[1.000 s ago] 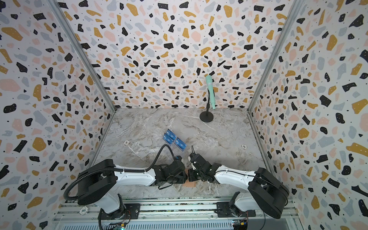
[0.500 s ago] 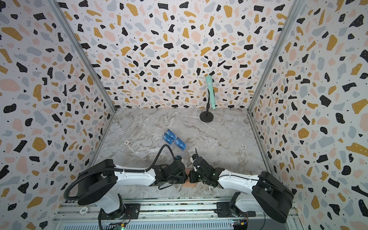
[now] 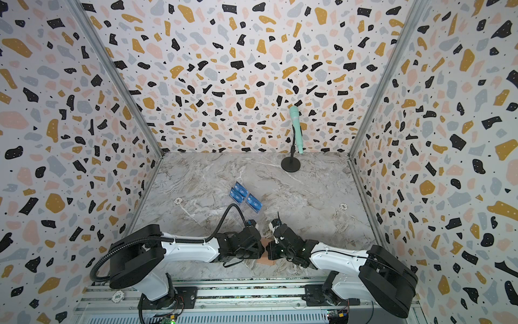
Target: Put the credit cards into the card holder
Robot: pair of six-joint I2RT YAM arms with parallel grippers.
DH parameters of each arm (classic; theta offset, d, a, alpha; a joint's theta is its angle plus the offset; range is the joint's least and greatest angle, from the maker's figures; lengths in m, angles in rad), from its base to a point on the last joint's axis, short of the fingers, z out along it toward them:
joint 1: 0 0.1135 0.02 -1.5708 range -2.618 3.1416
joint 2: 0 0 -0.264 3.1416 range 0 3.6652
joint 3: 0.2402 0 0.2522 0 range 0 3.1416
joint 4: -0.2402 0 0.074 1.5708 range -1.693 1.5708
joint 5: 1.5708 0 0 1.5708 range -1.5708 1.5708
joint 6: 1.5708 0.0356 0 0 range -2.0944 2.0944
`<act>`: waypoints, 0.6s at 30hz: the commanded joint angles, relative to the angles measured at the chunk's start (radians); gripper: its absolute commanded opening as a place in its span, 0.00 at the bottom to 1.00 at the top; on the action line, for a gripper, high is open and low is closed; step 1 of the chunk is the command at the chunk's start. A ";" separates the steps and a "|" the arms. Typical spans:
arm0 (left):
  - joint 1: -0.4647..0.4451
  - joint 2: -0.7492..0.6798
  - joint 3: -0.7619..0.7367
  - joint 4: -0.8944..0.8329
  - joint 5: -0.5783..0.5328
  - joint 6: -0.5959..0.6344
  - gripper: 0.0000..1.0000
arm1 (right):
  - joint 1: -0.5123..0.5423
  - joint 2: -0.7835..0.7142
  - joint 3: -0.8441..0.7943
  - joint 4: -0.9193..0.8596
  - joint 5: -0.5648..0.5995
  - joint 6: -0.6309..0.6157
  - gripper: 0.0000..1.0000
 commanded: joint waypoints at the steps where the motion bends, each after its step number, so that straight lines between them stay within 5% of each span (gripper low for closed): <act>1: -0.005 0.056 -0.032 -0.102 -0.011 -0.012 0.33 | 0.028 0.035 -0.089 -0.266 -0.005 0.008 0.00; 18: -0.009 0.063 -0.032 -0.113 -0.024 -0.026 0.32 | 0.104 0.042 -0.098 -0.275 0.073 0.083 0.00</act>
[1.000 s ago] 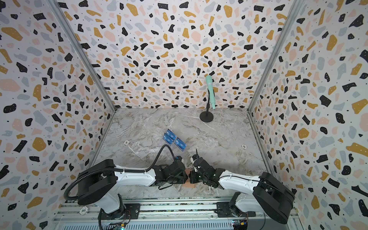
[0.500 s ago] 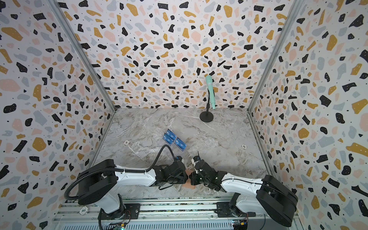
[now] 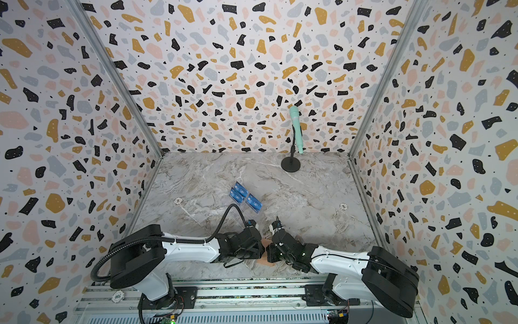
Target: Put the credit cards into the card holder
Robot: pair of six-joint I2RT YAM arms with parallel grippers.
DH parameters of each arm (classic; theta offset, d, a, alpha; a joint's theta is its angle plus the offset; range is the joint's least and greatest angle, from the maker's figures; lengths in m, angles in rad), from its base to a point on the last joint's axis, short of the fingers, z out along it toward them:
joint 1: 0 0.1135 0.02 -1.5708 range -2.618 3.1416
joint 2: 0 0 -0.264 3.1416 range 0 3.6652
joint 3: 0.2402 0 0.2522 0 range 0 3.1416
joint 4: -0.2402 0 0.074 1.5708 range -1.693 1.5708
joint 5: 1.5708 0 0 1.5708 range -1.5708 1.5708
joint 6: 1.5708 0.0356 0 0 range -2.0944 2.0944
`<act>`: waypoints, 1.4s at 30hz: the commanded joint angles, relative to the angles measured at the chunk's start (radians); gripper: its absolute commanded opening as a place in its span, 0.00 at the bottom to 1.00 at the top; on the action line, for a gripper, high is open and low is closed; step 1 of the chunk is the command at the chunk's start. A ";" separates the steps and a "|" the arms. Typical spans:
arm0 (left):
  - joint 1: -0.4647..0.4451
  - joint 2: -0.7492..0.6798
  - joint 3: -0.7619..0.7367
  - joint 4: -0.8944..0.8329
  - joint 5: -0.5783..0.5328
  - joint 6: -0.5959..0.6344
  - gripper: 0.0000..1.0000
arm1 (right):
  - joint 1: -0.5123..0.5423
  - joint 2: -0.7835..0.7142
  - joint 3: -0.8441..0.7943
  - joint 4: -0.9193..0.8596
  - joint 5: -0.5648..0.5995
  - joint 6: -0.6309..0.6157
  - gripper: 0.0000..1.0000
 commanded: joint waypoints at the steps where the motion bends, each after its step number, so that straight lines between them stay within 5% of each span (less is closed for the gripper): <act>1: -0.004 0.059 -0.033 -0.115 -0.012 -0.005 0.33 | 0.027 0.047 -0.079 -0.293 -0.053 0.030 0.00; 14: -0.004 -0.016 -0.049 -0.063 -0.033 -0.047 0.35 | -0.087 0.044 0.085 -0.287 -0.179 -0.096 0.00; 24: -0.001 -0.070 -0.061 -0.051 -0.042 -0.041 0.40 | -0.142 0.047 0.207 -0.333 -0.198 -0.184 0.21; 31: 0.007 -0.133 -0.063 -0.064 -0.084 -0.020 0.40 | -0.157 0.039 0.264 -0.332 -0.227 -0.207 0.24; 40: 0.117 -0.276 -0.067 -0.144 -0.140 0.063 0.42 | -0.214 -0.003 0.320 -0.376 -0.161 -0.265 0.29; 42: 0.174 -0.337 -0.066 -0.170 -0.166 0.107 0.49 | -0.262 -0.011 0.347 -0.378 -0.146 -0.303 0.32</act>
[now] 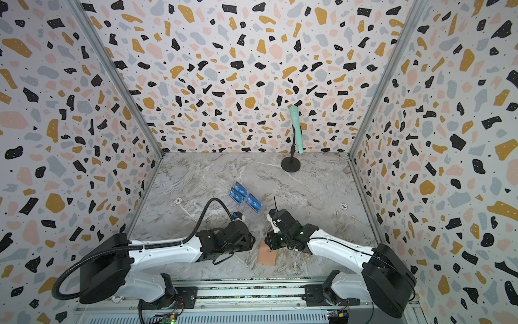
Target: Put the credit cards into the card holder
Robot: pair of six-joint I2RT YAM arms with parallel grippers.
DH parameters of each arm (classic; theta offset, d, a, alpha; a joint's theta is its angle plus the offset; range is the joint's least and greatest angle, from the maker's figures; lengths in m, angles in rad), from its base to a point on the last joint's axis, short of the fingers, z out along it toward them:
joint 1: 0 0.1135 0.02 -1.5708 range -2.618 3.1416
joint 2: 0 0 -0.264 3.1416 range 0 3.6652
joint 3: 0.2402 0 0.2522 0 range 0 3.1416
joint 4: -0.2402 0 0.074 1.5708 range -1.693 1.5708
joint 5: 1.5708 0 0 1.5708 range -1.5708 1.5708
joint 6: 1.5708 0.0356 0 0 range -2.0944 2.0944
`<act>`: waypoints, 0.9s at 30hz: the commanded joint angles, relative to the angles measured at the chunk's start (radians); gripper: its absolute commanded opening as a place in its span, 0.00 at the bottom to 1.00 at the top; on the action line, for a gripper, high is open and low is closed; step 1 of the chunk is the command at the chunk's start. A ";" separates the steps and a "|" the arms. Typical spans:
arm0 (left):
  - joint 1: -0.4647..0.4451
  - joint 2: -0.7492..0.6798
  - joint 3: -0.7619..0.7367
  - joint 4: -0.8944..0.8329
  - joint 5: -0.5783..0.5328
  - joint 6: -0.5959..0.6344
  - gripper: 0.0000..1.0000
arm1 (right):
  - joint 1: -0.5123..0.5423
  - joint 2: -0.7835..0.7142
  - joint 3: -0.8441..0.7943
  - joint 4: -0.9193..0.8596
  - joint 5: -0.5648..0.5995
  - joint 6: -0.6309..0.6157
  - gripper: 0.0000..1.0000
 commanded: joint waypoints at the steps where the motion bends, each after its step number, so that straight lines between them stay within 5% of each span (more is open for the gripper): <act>1: 0.082 -0.103 -0.002 -0.069 -0.084 0.092 0.54 | -0.069 -0.038 0.075 -0.030 0.053 -0.084 0.34; 6: 0.232 -0.239 0.055 -0.193 -0.223 0.233 0.88 | -0.229 -0.032 0.169 -0.021 0.126 -0.211 0.54; 10: 0.364 -0.330 0.065 -0.212 -0.359 0.352 0.93 | -0.362 -0.054 0.182 0.077 0.195 -0.275 0.73; 14: 0.525 -0.397 0.028 -0.120 -0.400 0.542 0.93 | -0.463 -0.148 0.073 0.327 0.314 -0.392 0.79; 16: 0.548 -0.475 -0.064 0.010 -0.515 0.656 0.93 | -0.498 -0.212 -0.054 0.547 0.337 -0.484 0.99; 20: 0.609 -0.657 -0.340 0.379 -0.576 0.890 1.00 | -0.582 -0.247 -0.159 0.680 0.388 -0.553 0.99; 24: 0.739 -0.674 -0.493 0.525 -0.515 0.832 1.00 | -0.627 -0.314 -0.370 0.959 0.374 -0.573 0.99; 27: 0.755 -0.606 -0.562 0.661 -0.587 0.845 1.00 | -0.659 -0.242 -0.437 1.091 0.354 -0.583 0.99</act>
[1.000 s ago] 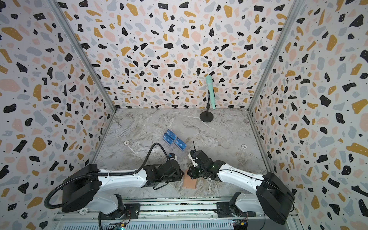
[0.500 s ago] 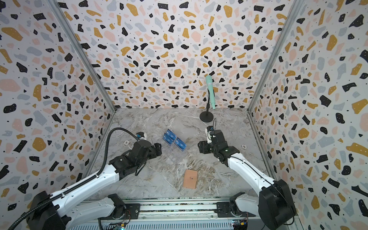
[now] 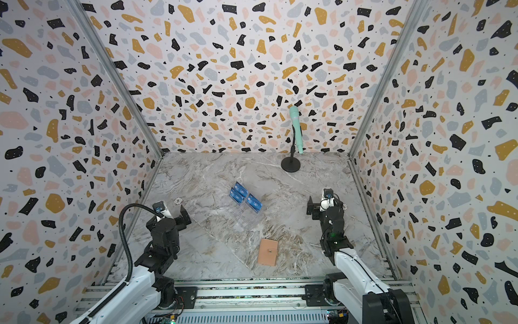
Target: Put the credit cards into the card holder
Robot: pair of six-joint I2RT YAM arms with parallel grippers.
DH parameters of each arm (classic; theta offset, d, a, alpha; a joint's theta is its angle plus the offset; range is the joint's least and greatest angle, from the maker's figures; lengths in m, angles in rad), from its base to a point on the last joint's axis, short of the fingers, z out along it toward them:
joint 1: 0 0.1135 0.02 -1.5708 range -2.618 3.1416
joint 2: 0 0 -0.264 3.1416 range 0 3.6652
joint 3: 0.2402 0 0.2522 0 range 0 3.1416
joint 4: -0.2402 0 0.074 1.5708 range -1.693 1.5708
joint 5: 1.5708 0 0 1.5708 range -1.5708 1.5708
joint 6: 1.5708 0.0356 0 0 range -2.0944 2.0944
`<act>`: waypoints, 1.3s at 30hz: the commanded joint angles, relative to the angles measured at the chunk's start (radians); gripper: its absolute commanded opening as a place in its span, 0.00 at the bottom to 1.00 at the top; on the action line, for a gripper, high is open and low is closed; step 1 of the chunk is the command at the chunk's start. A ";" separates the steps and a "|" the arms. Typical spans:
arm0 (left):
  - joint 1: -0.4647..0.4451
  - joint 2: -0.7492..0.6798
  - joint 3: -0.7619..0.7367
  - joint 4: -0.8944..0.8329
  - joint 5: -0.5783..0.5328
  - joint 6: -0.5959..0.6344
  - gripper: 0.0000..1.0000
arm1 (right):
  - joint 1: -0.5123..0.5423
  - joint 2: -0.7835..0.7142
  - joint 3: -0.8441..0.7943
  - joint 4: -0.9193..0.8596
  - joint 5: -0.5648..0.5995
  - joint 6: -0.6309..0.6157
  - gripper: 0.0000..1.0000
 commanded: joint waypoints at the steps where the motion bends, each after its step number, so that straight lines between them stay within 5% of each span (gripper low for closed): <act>1: 0.015 0.072 -0.048 0.304 -0.057 0.096 1.00 | -0.025 0.077 -0.040 0.281 -0.012 -0.065 0.99; 7: 0.027 0.343 -0.088 0.693 -0.047 0.141 1.00 | -0.049 0.333 -0.083 0.554 -0.032 -0.008 0.99; 12: 0.071 0.563 -0.026 0.847 -0.007 0.189 1.00 | -0.060 0.509 -0.102 0.765 -0.031 0.003 0.99; 16: 0.099 0.713 -0.046 1.043 -0.008 0.177 1.00 | -0.075 0.530 -0.026 0.625 -0.059 0.010 0.99; 18: 0.099 0.674 -0.011 0.896 0.000 0.156 1.00 | -0.073 0.538 -0.004 0.589 -0.058 -0.001 0.99; 39: 0.105 0.663 -0.026 0.924 0.007 0.157 1.00 | -0.048 0.536 -0.008 0.601 -0.023 -0.012 0.99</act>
